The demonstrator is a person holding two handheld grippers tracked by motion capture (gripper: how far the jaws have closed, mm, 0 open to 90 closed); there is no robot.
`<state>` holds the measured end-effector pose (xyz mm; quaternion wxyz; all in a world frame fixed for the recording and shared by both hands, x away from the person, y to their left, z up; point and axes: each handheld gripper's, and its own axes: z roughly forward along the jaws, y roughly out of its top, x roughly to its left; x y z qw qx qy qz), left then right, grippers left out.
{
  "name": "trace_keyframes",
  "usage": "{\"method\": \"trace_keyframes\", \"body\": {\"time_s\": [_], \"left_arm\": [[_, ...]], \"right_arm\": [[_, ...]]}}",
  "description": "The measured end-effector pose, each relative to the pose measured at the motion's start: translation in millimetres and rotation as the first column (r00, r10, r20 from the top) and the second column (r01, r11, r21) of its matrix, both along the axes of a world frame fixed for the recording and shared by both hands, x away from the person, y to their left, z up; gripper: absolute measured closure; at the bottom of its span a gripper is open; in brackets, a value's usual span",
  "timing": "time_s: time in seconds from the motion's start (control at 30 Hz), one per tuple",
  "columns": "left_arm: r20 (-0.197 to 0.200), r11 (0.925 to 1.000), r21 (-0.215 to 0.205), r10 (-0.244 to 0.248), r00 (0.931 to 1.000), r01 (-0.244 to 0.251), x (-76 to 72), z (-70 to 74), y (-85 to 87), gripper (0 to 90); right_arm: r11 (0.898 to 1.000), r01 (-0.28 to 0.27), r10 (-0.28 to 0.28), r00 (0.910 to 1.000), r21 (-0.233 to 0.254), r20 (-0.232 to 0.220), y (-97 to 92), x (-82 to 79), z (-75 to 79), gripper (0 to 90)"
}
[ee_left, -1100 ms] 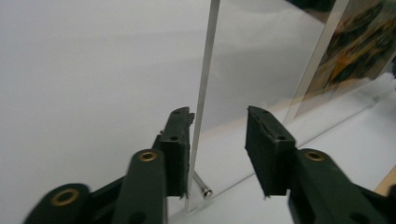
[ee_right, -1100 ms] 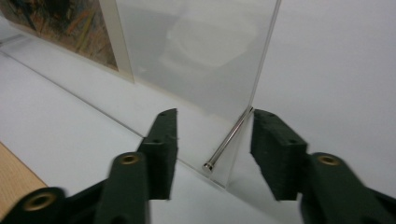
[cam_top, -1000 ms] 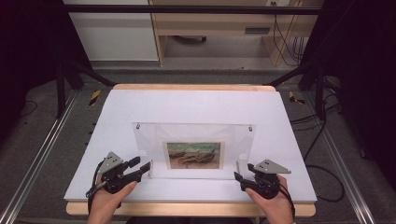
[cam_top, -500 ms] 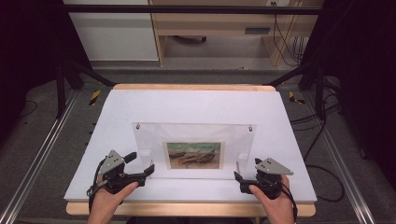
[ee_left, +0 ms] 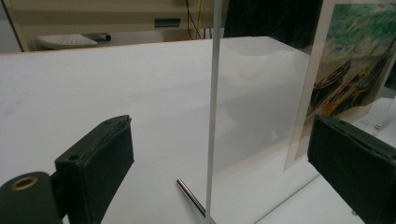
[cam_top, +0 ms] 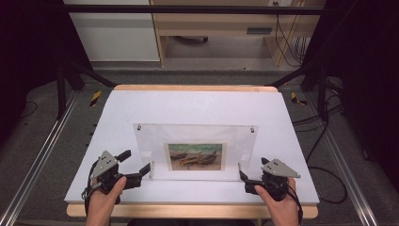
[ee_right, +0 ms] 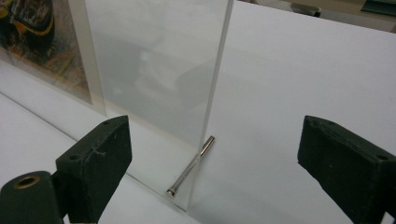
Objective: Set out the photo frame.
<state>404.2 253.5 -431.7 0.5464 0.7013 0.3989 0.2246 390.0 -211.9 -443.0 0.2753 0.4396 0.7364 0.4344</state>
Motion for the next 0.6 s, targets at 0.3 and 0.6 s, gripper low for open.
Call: {"method": "trace_keyframes", "body": {"time_s": [0.3,0.6], "left_arm": [[-0.002,0.9985,0.051,0.021,0.9998,-0.02,-2.2,1.4,2.4,6.5],[-0.011,0.9949,0.092,0.044,0.999,-0.043,-5.5,4.8,11.2,5.5]], "right_arm": [[0.999,0.046,-0.046,0.9989,0.011,0.011,-12.8,-5.4,4.2,11.9],[0.997,0.077,-0.077,0.997,0.016,0.01,-23.3,-10.5,5.5,13.0]]}}
